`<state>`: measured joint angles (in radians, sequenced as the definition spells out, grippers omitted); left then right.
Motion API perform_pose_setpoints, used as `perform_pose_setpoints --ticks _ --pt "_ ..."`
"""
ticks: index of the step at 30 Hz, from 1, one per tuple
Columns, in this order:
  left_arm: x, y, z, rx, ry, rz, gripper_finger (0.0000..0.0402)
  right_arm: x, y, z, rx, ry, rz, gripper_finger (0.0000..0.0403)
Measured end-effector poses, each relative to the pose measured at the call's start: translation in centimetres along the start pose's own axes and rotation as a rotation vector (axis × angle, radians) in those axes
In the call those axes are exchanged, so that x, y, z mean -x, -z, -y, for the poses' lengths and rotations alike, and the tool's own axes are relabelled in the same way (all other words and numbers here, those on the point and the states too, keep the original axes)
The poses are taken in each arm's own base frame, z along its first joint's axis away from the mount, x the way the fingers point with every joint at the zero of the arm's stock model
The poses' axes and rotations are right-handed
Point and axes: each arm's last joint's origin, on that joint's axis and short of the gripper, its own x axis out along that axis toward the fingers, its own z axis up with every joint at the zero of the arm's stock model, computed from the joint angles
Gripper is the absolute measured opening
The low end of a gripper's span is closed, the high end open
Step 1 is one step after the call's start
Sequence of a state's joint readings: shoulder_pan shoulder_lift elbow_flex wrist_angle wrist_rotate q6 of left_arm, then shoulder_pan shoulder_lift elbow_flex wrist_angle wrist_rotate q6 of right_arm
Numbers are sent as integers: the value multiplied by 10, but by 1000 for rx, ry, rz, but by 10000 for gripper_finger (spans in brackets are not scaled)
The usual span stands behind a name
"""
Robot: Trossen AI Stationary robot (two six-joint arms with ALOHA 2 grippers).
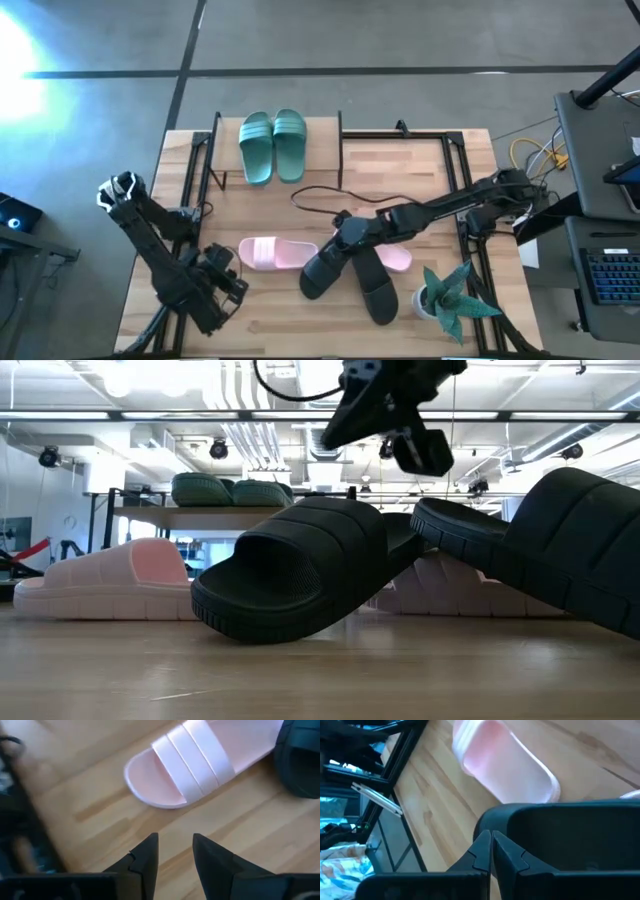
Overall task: Pick and place slides into the shelf
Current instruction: Put the left pink slide under the shelf
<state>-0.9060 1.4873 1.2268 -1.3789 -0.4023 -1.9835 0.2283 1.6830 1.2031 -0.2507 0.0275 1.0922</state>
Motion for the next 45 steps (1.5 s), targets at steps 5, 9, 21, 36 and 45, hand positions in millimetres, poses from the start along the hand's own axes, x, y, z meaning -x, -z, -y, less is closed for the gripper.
perform_pose_setpoints --ticks 5,9,21,36,45 --pt "-33 2 1 110 89 39 77 6 -10 -14 35 -27 58 9" --pt "-36 -7 -4 247 109 79 34 24 -23 -23 29 -39 99 9" --pt "-47 -59 24 135 42 -41 141 68 -36 -23 52 191 134 9" --pt "-87 -71 79 23 -75 -33 201 168 -23 -30 37 177 402 9" --pt "-108 -64 83 -89 -381 -58 201 186 -11 -31 49 158 437 9"
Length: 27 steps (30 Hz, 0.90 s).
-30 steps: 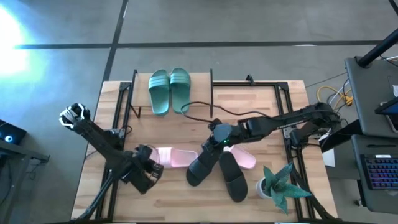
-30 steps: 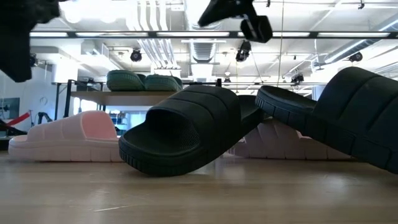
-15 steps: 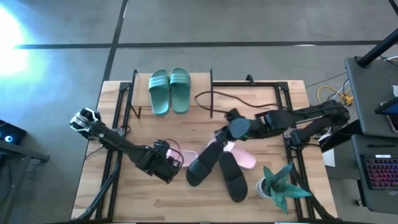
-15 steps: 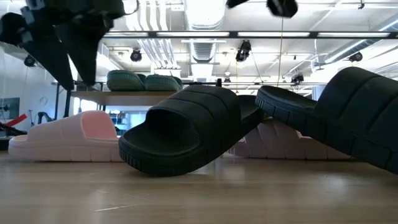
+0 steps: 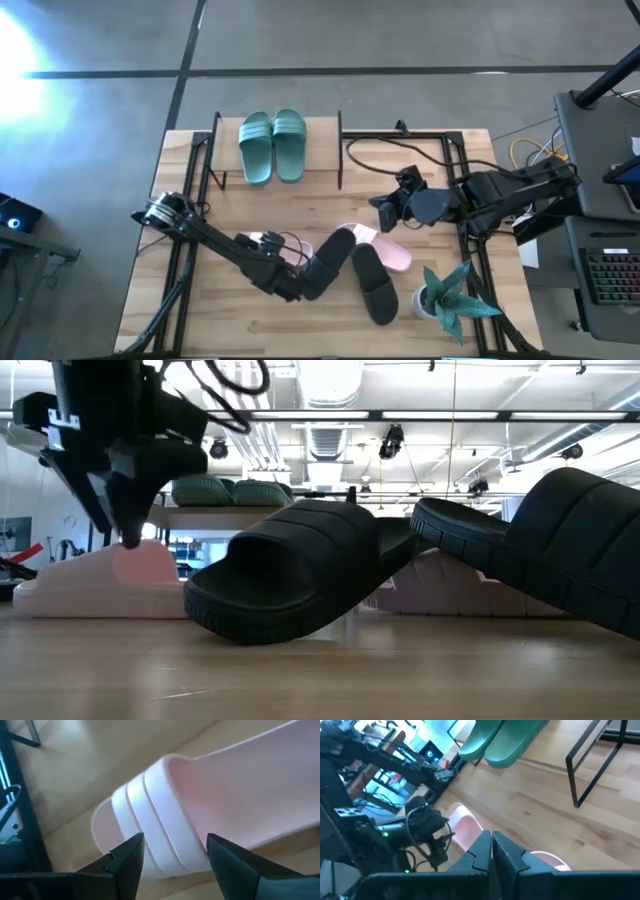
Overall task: Pick and place slides into the shelf
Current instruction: Put the left pink slide under the shelf
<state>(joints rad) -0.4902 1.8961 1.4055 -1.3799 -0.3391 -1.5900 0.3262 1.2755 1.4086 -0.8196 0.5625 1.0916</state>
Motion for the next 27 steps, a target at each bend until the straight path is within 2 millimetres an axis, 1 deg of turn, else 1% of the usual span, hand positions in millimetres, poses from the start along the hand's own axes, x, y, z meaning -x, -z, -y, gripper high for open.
perform_pose_setpoints --ticks 5,8,10,14,20,21,27 --pt "-3 -1 4 0 0 -26 201 -10 10 2 24 34 -28 9" --pt "-5 2 0 -22 -30 -61 197 -15 14 2 34 47 -42 9" --pt "-6 3 -6 -49 -72 -78 186 -17 15 2 41 56 -47 9" --pt "-8 4 -13 -136 -140 -91 139 -19 17 2 46 61 -53 9" --pt "-20 5 -18 -279 -178 -109 24 -18 16 2 53 59 -53 9" --pt "-23 6 -19 -293 -184 -110 13 -18 16 2 53 59 -52 9" --pt "-37 12 -27 -443 -250 -102 2 -18 16 3 53 60 -53 9"
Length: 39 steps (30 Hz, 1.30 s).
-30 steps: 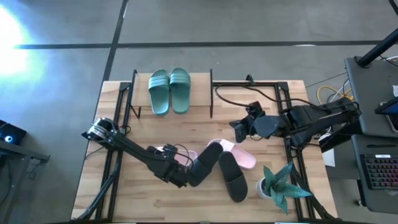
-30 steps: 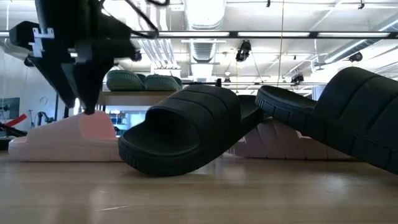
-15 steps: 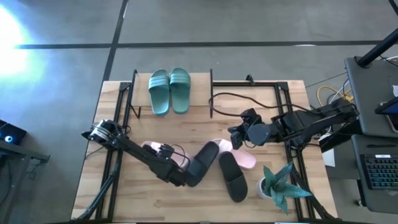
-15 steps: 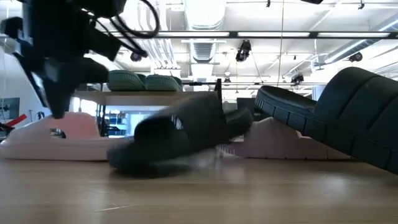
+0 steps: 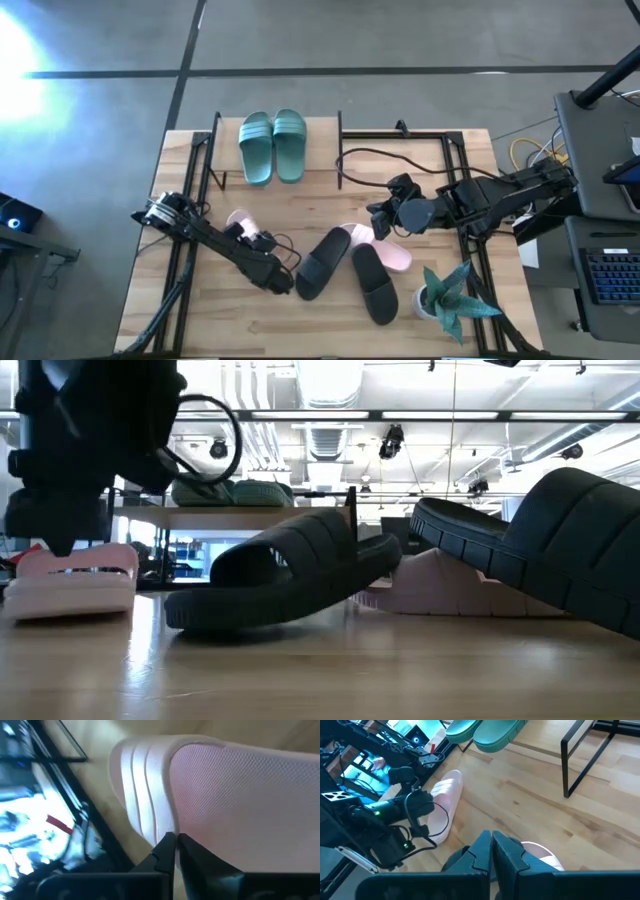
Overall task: Pick and place slides into the shelf
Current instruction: Put the left pink slide under the shelf
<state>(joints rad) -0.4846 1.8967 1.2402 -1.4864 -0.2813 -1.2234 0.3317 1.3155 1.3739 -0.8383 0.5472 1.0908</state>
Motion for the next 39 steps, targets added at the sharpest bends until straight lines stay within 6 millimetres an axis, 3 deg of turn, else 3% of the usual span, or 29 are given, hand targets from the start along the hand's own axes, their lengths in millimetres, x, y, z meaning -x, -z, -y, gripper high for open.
perform_pose_setpoints --ticks 8,13,21,29,35,39 --pt "-5 -1 -22 -185 -158 173 0 -1 -1 1 -23 10 5 9" --pt "-31 1 -44 -269 -231 135 0 -4 -6 4 -69 28 15 9" --pt "-78 13 -93 -131 -156 116 0 -11 -12 9 -123 61 32 9" --pt "-76 9 -113 -81 -106 272 1 -23 -20 14 -177 111 51 9" --pt "-80 -8 -108 -118 -31 285 0 -33 -27 19 -215 147 69 9" --pt "-71 -14 -110 -120 -11 251 0 -34 -29 21 -237 156 75 9"
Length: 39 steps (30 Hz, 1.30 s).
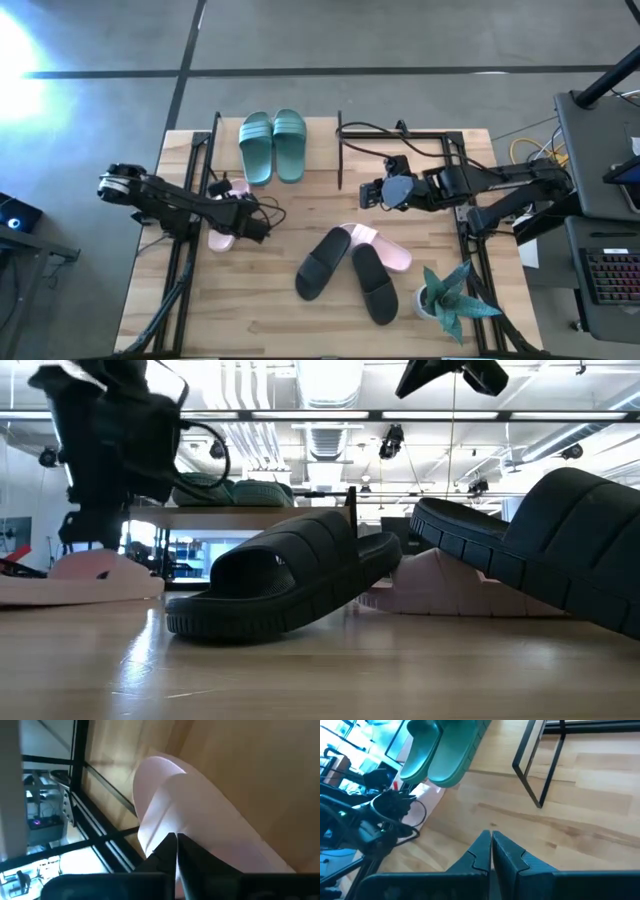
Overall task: Pick and place slides into the shelf
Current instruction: Put the left pink slide under the shelf, then put the left black slide under the shelf
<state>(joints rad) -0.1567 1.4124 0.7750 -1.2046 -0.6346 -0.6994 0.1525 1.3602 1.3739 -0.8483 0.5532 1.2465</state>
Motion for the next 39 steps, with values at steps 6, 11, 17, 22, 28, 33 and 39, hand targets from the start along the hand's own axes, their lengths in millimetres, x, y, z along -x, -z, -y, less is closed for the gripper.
perform_pose_setpoints --ticks 6,11,17,22,28,33,39 --pt "33 -12 -11 16 34 15 0 0 -1 0 -11 3 1 9" --pt "59 -29 -19 89 114 109 18 -2 -2 2 -12 15 3 9" --pt "77 -42 -18 38 255 165 73 -3 -4 2 -9 19 6 9" --pt "88 -55 -6 17 466 273 103 -3 -2 2 15 -2 -55 9" --pt "102 -68 8 6 814 340 112 -3 19 -1 95 -101 -361 9" --pt "105 -72 16 3 946 369 112 -6 57 3 172 -95 -541 9" --pt "104 -76 26 5 1007 340 112 -18 94 -8 243 -241 -608 9"
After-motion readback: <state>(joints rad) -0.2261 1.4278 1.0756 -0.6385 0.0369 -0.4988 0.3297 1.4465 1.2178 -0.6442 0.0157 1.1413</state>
